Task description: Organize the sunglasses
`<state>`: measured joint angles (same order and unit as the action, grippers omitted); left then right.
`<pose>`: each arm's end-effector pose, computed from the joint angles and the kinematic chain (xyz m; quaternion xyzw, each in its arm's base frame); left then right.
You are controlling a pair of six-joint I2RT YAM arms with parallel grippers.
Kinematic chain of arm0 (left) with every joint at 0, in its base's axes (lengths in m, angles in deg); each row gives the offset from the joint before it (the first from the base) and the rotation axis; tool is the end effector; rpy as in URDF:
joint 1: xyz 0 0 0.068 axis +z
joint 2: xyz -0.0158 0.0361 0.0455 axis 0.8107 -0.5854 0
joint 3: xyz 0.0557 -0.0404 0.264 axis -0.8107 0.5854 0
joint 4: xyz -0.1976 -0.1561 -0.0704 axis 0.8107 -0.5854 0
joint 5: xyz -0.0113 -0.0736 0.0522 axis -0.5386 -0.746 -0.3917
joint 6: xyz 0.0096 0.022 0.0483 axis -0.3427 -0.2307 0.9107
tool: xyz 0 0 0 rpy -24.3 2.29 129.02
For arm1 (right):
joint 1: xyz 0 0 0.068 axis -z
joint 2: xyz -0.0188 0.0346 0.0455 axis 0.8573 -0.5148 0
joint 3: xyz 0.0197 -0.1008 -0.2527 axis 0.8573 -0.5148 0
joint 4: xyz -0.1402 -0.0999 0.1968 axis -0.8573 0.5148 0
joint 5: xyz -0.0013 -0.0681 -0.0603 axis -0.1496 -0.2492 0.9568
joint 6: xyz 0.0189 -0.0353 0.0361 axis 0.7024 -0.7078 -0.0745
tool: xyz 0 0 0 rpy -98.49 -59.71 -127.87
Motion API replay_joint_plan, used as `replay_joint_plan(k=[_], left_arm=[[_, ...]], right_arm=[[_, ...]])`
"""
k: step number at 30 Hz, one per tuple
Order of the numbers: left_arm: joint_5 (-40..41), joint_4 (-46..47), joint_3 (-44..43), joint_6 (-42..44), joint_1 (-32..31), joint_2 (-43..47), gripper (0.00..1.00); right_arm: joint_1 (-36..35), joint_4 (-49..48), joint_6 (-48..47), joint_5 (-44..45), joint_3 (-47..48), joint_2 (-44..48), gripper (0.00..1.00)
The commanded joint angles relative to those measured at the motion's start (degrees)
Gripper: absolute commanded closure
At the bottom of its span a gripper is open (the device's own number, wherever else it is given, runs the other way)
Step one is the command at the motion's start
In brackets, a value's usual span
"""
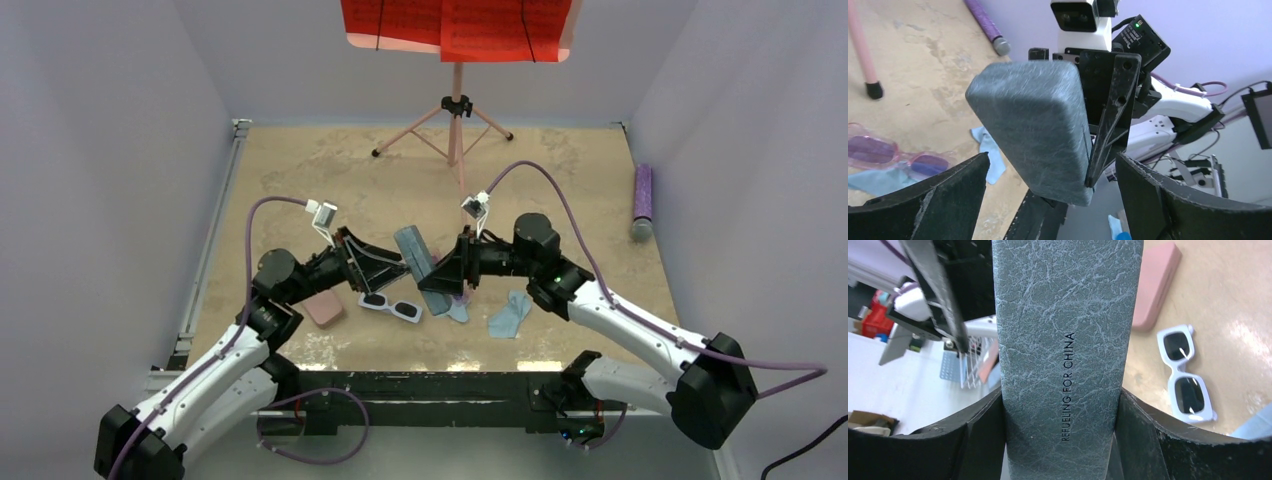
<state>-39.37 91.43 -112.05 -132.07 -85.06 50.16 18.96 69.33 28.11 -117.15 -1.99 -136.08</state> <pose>0.1391 -0.1047 0.2878 0.0623 0.6680 -0.6212 0.4050 0.1740 0.1774 0.2892 -0.2184 0.7212 0.5991 0.2707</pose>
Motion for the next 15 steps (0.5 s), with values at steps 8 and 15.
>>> replay_joint_plan(k=[8, 15], left_arm=[[-6.6, 19.38, 0.74, -6.12, -1.0, -5.24, 0.0], [-3.67, 18.03, 0.66, -5.61, -1.23, -7.33, 0.0]], right_arm=[[0.44, -16.43, 7.13, 0.24, 0.93, 0.12, 0.86], [0.18, -20.85, 7.56, -1.83, 0.75, -0.65, 0.86]])
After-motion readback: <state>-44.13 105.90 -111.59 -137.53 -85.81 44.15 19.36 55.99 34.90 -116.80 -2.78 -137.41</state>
